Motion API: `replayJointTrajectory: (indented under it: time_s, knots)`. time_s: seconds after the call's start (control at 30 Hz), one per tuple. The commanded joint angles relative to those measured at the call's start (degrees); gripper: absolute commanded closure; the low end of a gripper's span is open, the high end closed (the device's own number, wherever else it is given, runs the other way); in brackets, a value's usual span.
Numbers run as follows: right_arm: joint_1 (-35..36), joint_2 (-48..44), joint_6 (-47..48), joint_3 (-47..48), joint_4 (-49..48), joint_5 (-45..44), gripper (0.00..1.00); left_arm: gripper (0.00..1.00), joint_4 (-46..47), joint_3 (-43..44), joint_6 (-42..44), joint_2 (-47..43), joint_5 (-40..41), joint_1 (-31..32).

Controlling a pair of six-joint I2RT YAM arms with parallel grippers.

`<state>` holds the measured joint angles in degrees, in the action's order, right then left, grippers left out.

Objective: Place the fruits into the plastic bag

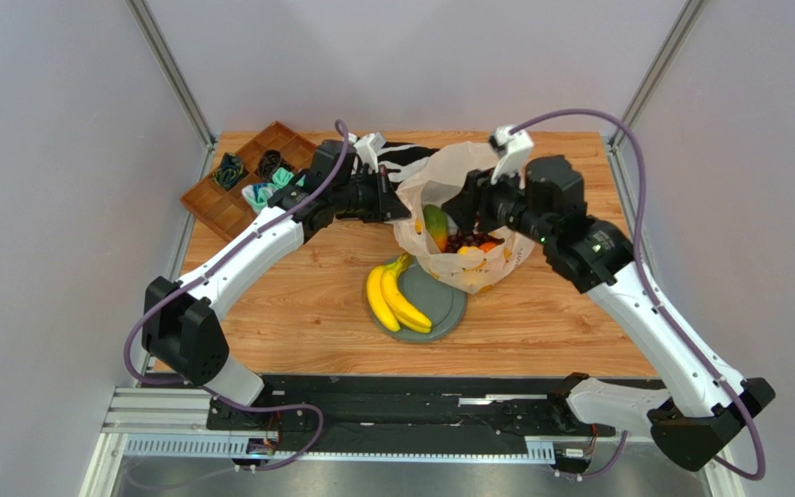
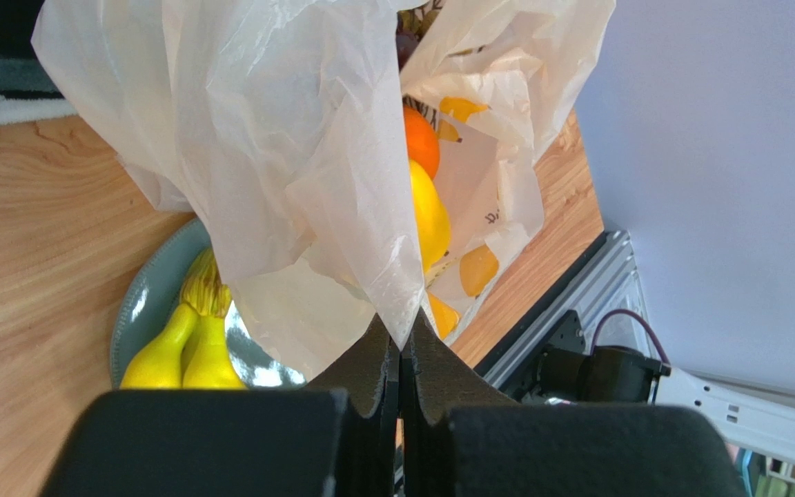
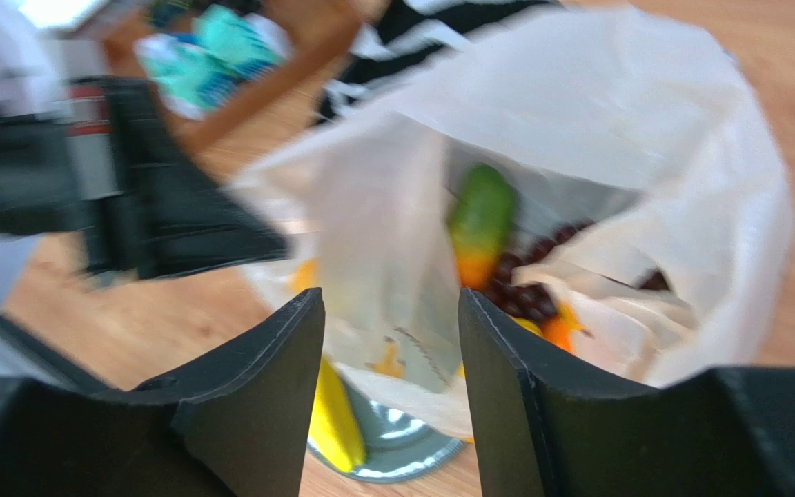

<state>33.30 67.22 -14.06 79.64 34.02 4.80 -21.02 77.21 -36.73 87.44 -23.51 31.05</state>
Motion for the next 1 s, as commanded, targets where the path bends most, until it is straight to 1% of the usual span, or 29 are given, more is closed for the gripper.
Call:
replayJointTrajectory:
  time_s: [0.0, 0.1, 0.2, 0.3, 0.47, 0.63, 0.8, 0.97]
  knots:
    - [10.95, 2.65, 3.51, -8.0, -1.77, 5.58, 0.52, 1.0, 0.45, 4.0, 0.52, 1.85, -0.84, -0.11]
    - [17.39, 3.7, 4.48, -11.41, -1.76, 4.61, 0.54, 1.0, -0.17, 4.88, 0.7, 2.38, -0.93, -0.2]
    - [19.7, 5.98, 5.1, -15.54, -2.29, 3.21, 0.53, 1.0, -0.08, 4.71, 0.35, 2.3, -1.1, -0.2]
    - [19.79, 8.97, 5.97, -17.23, -2.12, 2.76, 0.49, 1.0, 0.19, 4.09, -0.01, 1.6, -1.19, -0.2]
    - [19.79, 13.81, 8.79, -16.45, -3.25, 2.67, 0.43, 1.0, 0.36, 2.69, -0.18, 0.1, -0.31, -0.2]
    - [19.87, 19.77, 11.33, -15.65, -4.49, 3.11, 0.41, 1.0, 0.45, 2.07, -0.27, -0.6, 0.04, -0.2]
    - [19.79, 22.42, 13.01, -14.6, -5.19, 2.15, 0.39, 1.0, 0.27, 1.81, -0.18, -0.95, 0.22, -0.2]
    - [19.79, 25.23, 13.45, -14.68, -5.89, 2.67, 0.39, 1.0, 0.54, 1.45, -0.27, -1.22, 0.22, -0.2]
